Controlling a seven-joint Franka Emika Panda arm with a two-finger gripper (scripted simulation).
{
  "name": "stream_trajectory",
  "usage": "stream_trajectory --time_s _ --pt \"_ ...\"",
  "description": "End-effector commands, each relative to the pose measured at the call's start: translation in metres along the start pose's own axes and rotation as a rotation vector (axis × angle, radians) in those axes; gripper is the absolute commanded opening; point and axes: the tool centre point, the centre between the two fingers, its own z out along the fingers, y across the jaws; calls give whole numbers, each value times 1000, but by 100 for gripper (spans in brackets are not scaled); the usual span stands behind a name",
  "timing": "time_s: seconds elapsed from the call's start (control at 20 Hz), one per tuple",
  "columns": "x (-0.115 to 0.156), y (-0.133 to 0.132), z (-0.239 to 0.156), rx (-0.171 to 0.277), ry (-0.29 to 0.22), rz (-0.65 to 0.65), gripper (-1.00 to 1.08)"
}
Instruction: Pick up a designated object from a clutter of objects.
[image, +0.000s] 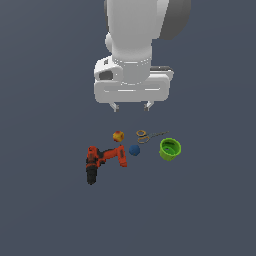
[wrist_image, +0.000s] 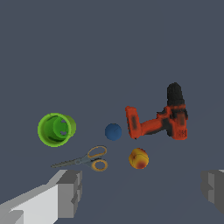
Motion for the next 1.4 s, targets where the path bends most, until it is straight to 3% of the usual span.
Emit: stream_trajectory --time_s 0.0,0.6,1.35 --pt "0 0 0 0 0 0 28" --pt "5 13 -8 -7 29 17 28" --pt "22 -15 45 -10 93 12 28"
